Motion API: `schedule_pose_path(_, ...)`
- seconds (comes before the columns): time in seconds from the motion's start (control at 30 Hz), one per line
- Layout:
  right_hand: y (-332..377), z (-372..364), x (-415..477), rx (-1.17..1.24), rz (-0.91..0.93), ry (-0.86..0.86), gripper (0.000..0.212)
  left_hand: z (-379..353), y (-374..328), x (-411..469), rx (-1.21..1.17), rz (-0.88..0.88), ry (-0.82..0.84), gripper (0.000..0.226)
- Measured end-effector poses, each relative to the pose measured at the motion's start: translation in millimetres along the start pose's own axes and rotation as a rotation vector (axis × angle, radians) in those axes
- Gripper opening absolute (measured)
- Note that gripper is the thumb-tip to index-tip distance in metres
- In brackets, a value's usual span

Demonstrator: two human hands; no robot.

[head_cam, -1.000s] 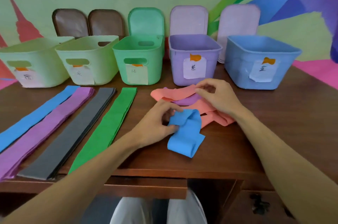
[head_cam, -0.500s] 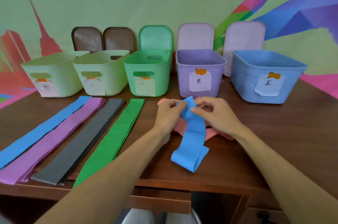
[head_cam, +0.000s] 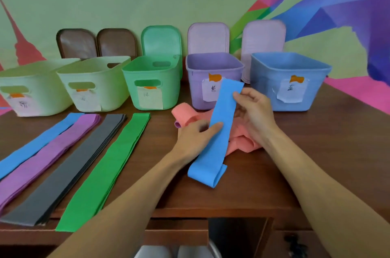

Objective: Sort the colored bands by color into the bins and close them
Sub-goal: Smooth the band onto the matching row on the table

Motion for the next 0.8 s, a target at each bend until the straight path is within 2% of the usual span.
schedule_pose_path(0.17, 3.0, 26.6, 2.2, 0.233, -0.019, -0.185, 0.017, -3.6, 3.8, -3.4, -0.108, -0.026, 0.055, 0.022)
schedule_pose_path(0.27, -2.8, 33.2, 3.0, 0.280, -0.057, -0.227, 0.013, -6.4, 0.4, -2.5, -0.084, -0.052, 0.095, 0.005)
schedule_pose_path(0.37, -8.3, 36.6, 3.1, 0.279, -0.093, -0.243, 0.012, -6.7, -2.9, -2.9, -0.043, -0.085, 0.072, 0.006)
schedule_pose_path(0.43, -10.8, 38.7, 3.4, 0.277, -0.104, -0.261, 0.013, -6.1, -9.7, -5.1, 0.034, -0.167, 0.040, 0.006)
schedule_pose_path(0.5, -13.0, 42.1, 3.3, 0.228, -0.095, -0.296, 0.010, -6.7, -17.8, -4.9, 0.180, -0.266, 0.017, 0.003)
schedule_pose_path(0.6, -2.0, 51.9, 4.3, -0.089, 0.067, -0.375, 0.005, -7.0, -35.5, -6.8, 0.342, -0.348, 0.030, 0.010)
schedule_pose_path(0.67, 10.8, 49.7, 4.6, -0.179, 0.145, -0.422, 0.013, -2.9, -48.5, -8.0, 0.317, -0.364, 0.032, 0.011)
schedule_pose_path(0.8, 29.6, 36.4, 14.5, -0.123, 0.152, -0.441, 0.015, 22.4, -65.7, -5.9, 0.155, -0.285, -0.077, 0.004)
Point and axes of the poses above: each hand's wrist, its own x-axis towards the middle knuckle, its own z-axis out of the back of the hand, y = z × x, the point moved 7 cm from there along x, towards the middle knuckle, and after that the axes turned 1 degree about x, right-handed, at the moved point
